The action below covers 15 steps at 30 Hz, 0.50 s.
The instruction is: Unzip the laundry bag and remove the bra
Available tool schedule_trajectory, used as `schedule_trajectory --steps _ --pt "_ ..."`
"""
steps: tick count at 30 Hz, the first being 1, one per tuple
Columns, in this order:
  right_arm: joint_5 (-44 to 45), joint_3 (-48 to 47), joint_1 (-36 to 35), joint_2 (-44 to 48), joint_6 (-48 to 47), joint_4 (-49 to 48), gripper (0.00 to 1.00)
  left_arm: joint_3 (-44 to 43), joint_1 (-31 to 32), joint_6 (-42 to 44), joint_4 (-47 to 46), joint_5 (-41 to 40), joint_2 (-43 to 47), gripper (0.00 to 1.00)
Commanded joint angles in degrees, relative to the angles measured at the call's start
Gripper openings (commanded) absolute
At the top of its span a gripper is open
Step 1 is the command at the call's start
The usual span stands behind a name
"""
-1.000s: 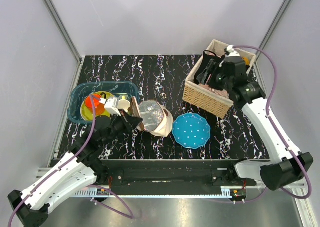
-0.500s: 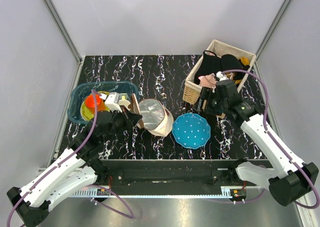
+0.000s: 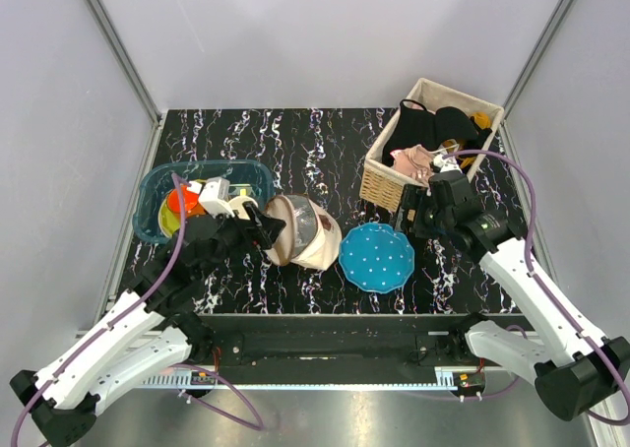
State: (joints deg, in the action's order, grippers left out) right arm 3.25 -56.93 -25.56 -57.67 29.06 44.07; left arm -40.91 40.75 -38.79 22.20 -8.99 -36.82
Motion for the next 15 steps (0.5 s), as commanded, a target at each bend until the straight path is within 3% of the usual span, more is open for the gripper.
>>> schedule_trajectory --steps 1,11,15 --pt "3.78 -2.13 -0.37 -1.39 -1.90 1.01 0.89 -3.12 -0.23 0.46 1.96 -4.01 0.17 0.91" --pt "9.49 -4.68 -0.37 -3.59 -4.89 2.16 0.94 -7.43 -0.23 5.12 10.67 -11.74 4.12 0.96" --pt "10.73 -4.51 -0.37 -3.24 -5.15 1.81 0.95 -9.45 -0.23 7.32 16.03 -19.19 5.26 0.99"
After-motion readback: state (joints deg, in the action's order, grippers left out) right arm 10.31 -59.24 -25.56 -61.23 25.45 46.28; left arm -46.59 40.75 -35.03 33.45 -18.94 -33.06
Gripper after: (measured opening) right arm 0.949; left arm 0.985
